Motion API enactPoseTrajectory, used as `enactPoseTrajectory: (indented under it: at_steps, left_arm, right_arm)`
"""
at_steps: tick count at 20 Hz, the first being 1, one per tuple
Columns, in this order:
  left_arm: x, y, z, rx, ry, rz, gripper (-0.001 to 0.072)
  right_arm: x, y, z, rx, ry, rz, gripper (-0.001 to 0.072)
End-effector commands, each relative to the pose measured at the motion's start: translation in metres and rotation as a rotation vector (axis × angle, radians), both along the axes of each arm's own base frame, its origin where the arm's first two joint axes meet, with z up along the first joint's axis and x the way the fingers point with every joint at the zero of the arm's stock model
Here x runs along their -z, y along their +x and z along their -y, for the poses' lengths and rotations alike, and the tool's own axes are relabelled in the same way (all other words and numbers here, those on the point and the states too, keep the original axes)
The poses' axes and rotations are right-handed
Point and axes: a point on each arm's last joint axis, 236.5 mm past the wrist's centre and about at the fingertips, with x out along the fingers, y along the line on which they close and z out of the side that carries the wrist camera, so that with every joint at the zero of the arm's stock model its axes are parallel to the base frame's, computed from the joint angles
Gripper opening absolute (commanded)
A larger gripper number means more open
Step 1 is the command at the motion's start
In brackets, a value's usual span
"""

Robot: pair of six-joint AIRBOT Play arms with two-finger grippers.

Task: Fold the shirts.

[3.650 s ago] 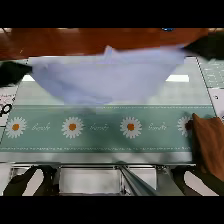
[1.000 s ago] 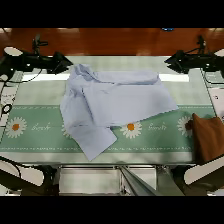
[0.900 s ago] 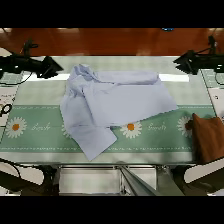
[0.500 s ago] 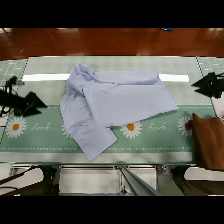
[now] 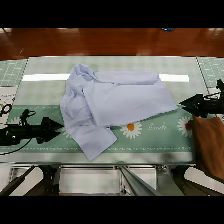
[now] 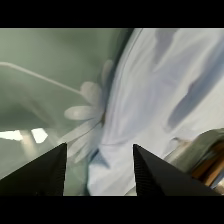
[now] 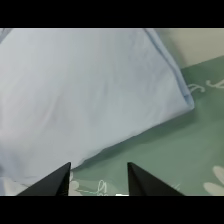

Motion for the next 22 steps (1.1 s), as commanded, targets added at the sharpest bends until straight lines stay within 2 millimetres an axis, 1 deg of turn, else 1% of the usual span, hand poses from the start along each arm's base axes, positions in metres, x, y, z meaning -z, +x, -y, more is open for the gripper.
enactPoseTrajectory:
  at_steps: [1, 3, 6, 7, 8, 10, 12, 13, 14, 16, 18, 20, 22]
  left_arm:
    - [0.003, 0.014, 0.016, -0.061, -0.026, 0.059, 0.0508]
    - [0.011, 0.021, 0.020, -0.053, 0.018, 0.072, 0.0508]
    - [0.019, 0.024, 0.037, -0.040, -0.005, 0.046, 0.0505]
    - [0.023, 0.024, 0.039, -0.028, -0.007, 0.034, 0.0370]
    - [0.024, 0.024, 0.040, -0.009, -0.009, 0.039, 0.0029]
    - [0.014, 0.030, 0.042, 0.046, -0.013, 0.091, 0.0017]
    - [0.001, 0.039, 0.044, 0.082, -0.023, 0.133, 0.0017]
    - [-0.004, 0.045, 0.043, 0.086, -0.021, 0.150, 0.0016]
    - [-0.008, 0.049, 0.041, 0.087, -0.017, 0.163, 0.0017]
    - [-0.013, 0.056, 0.039, 0.087, -0.010, 0.182, 0.0017]
    - [-0.015, 0.059, 0.038, 0.087, -0.007, 0.189, 0.0017]
    - [-0.014, 0.062, 0.035, 0.090, 0.013, 0.206, 0.0017]
    - [-0.013, 0.063, 0.033, 0.107, 0.032, 0.230, 0.0017]
  right_arm:
    - [0.001, -0.006, -0.008, -0.013, 0.022, 0.002, 0.0407]
    - [0.001, -0.006, -0.008, -0.010, 0.021, 0.002, 0.0407]
    - [0.001, -0.005, -0.007, 0.000, 0.022, -0.003, 0.0407]
    - [0.001, -0.004, -0.006, 0.004, 0.018, -0.001, 0.0407]
    - [0.003, -0.003, -0.003, 0.013, 0.010, 0.001, 0.0407]
    - [0.007, -0.001, 0.012, 0.069, -0.016, -0.010, 0.0407]
    - [0.026, -0.010, 0.035, 0.149, -0.092, -0.101, 0.0407]
    - [0.037, -0.017, 0.041, 0.181, -0.106, -0.166, 0.0407]
    - [0.043, -0.018, 0.038, 0.178, -0.079, -0.191, 0.0407]
    - [0.052, -0.013, 0.030, 0.169, -0.017, -0.200, 0.0407]
    - [0.064, -0.007, 0.032, 0.200, 0.006, -0.212, 0.0407]
    - [0.072, 0.004, 0.031, 0.194, 0.025, -0.204, 0.0407]
    - [0.076, 0.021, 0.022, 0.160, 0.041, -0.202, 0.0407]
